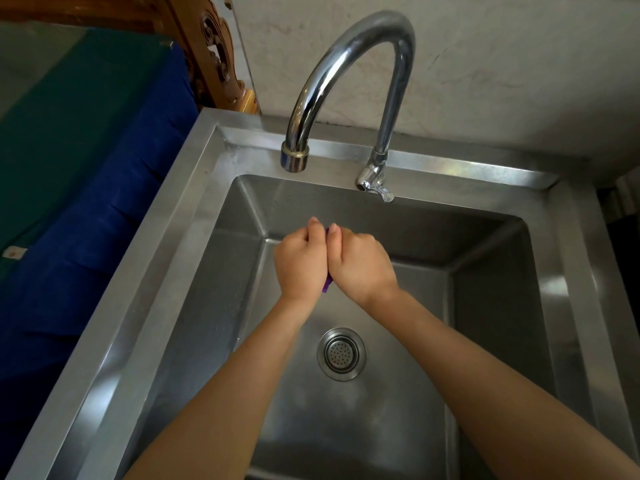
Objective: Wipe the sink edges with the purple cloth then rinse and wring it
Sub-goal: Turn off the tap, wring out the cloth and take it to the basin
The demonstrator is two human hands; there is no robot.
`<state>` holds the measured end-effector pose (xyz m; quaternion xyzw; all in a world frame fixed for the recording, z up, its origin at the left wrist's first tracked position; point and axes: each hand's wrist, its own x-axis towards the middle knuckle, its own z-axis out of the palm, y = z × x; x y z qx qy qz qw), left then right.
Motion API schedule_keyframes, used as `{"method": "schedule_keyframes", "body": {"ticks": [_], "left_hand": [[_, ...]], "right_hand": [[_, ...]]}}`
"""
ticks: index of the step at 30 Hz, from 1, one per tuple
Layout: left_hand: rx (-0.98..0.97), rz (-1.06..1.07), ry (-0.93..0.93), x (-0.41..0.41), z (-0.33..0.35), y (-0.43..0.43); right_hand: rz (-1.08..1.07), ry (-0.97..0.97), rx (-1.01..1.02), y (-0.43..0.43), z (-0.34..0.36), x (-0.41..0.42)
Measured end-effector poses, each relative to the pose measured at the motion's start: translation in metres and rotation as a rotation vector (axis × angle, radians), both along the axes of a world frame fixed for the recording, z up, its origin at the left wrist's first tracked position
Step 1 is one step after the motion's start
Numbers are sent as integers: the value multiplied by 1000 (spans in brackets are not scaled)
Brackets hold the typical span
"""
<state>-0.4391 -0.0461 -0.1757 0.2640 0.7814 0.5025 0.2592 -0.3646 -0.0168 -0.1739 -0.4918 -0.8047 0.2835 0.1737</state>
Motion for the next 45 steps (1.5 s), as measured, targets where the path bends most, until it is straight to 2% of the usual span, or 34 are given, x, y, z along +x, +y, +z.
{"method": "schedule_keyframes", "body": {"ticks": [6, 16, 26, 28, 30, 32, 35, 38, 40, 43, 45], "left_hand": [[26, -91, 82, -5, -9, 4], [89, -243, 223, -15, -4, 2], [178, -468, 506, -10, 8, 12], [228, -516, 555, -9, 11, 15], [280, -549, 586, -9, 11, 17], [237, -523, 455, -6, 10, 18], [89, -391, 108, 10, 7, 13], [17, -336, -61, 28, 6, 10], [39, -401, -23, 36, 9, 10], [14, -633, 197, 42, 10, 12], [-41, -779, 109, 42, 12, 16]], "right_hand": [[-37, 15, -152, 3, 4, 1], [-118, 169, -382, -2, 9, -2], [-246, 381, -626, -7, 18, 15], [-282, 467, -728, -9, 18, 19], [-274, 653, -864, -14, 15, 23], [-193, 838, -934, -16, 9, 30], [-238, 837, -855, -16, 3, 45], [-462, 796, -829, -16, -2, 57], [-579, 782, -797, -15, -2, 58], [-772, 632, -572, -8, -2, 62], [-825, 551, -444, -5, 2, 70]]}}
